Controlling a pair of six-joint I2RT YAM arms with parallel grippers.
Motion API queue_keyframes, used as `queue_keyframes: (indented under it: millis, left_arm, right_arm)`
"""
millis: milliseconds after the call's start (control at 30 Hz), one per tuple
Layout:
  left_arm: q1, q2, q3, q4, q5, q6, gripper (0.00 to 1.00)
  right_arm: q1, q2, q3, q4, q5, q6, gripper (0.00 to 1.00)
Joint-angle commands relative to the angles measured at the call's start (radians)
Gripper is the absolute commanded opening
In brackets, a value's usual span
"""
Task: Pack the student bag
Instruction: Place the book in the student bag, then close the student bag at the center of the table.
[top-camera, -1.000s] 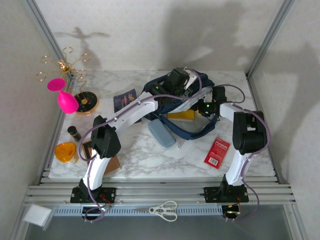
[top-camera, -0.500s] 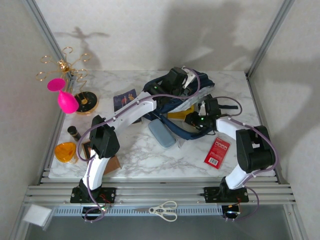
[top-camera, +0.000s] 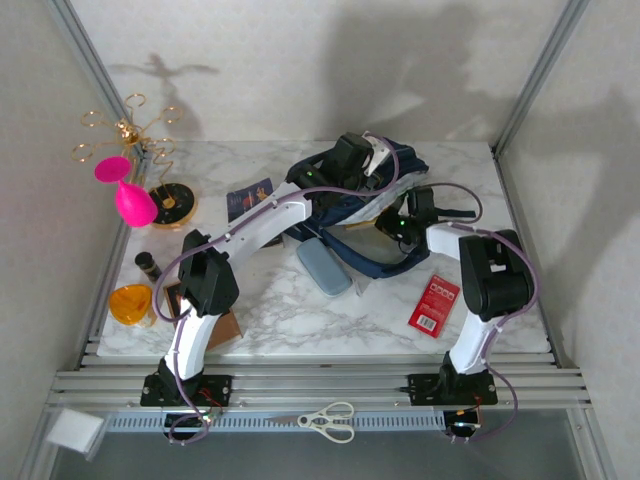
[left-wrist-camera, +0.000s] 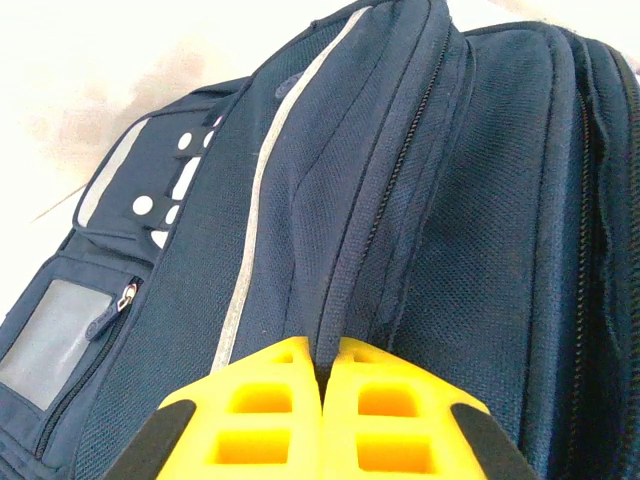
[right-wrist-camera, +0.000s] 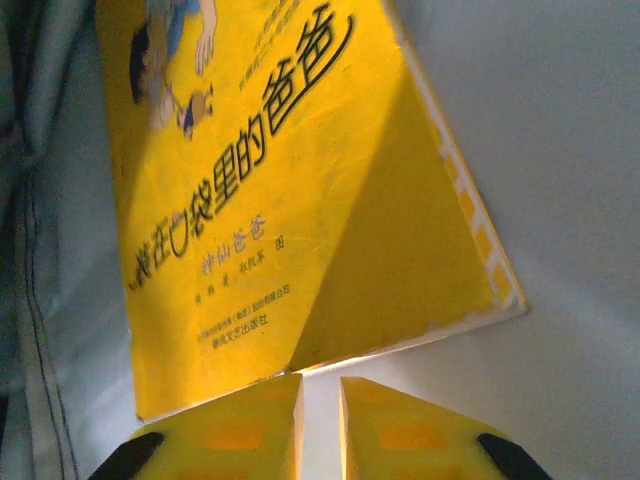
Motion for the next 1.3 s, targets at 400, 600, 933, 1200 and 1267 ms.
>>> queue_keyframes:
  millis: [400, 600, 933, 1200, 1267]
  left_arm:
    - [0.003, -0.001, 0.002, 0.106, -0.007, -0.101, 0.0]
    - [0.005, 0.043, -0.02, 0.056, 0.051, -0.281, 0.14]
    - [0.047, -0.412, -0.685, 0.431, 0.342, -0.542, 0.48]
    - [0.272, -0.725, -1.091, 0.356, 0.164, -0.656, 0.58]
    - [0.341, -0.76, -1.164, 0.36, 0.178, -0.672, 0.6]
  right_arm:
    - [-0.085, -0.416, -0.236, -0.15, 0.072, 0.025, 0.25]
    - [-0.135, -0.749, -0.236, -0.471, 0.306, 0.067, 0.37]
    - [0.025, -0.725, -0.037, -0.532, 0.127, -0.012, 0.46]
    - [0.419, -0.373, 0.143, -0.44, 0.209, 0.037, 0.55]
    - [0.471, -0.269, 0.211, -0.415, 0.205, 0.038, 0.57]
